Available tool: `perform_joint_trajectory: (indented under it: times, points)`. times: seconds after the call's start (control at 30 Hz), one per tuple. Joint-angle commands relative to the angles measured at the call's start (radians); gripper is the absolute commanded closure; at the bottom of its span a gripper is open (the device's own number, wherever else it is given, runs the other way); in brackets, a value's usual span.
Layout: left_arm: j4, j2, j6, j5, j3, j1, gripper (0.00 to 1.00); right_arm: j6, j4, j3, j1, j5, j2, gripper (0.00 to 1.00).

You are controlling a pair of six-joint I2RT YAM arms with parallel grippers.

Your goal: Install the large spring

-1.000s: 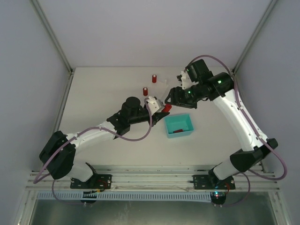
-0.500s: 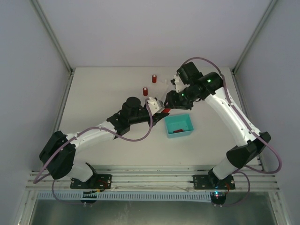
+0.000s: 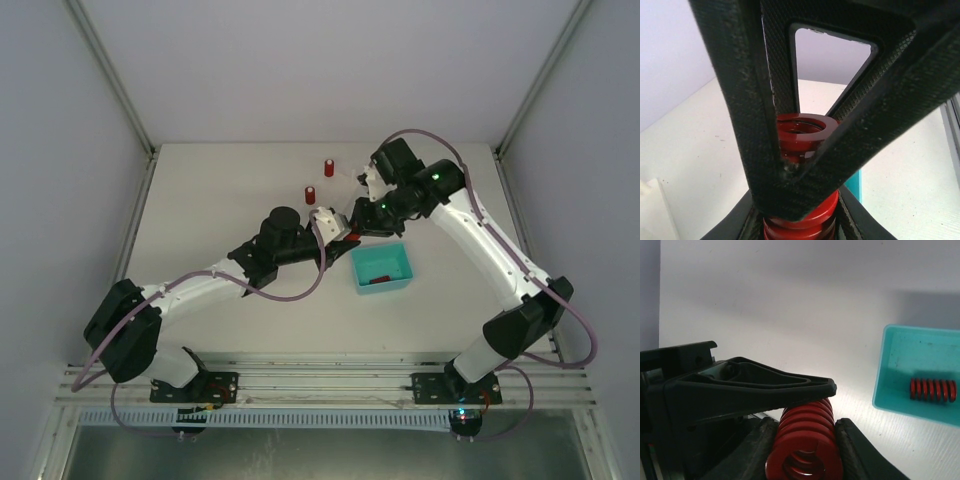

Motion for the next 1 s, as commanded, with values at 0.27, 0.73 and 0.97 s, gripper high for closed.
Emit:
perform_joint_trajectory:
  times: [0.27, 0.73, 0.97]
  points:
    - [0.083, -0.083, -0.227, -0.083, -0.046, 0.063, 0.1, 0.024, 0.164, -0.032, -0.007, 0.248, -0.034, 1.0]
    - [-0.313, -0.387, -0.491, -0.385, -0.232, 0.162, 0.01, -0.16, 0.355, 0.204, -0.124, 0.466, 0.336, 1.0]
    - [-0.385, -0.517, -0.532, -0.384, -0.259, 0.18, 0.01, -0.164, 0.362, 0.424, -0.153, 0.497, 0.577, 1.0]
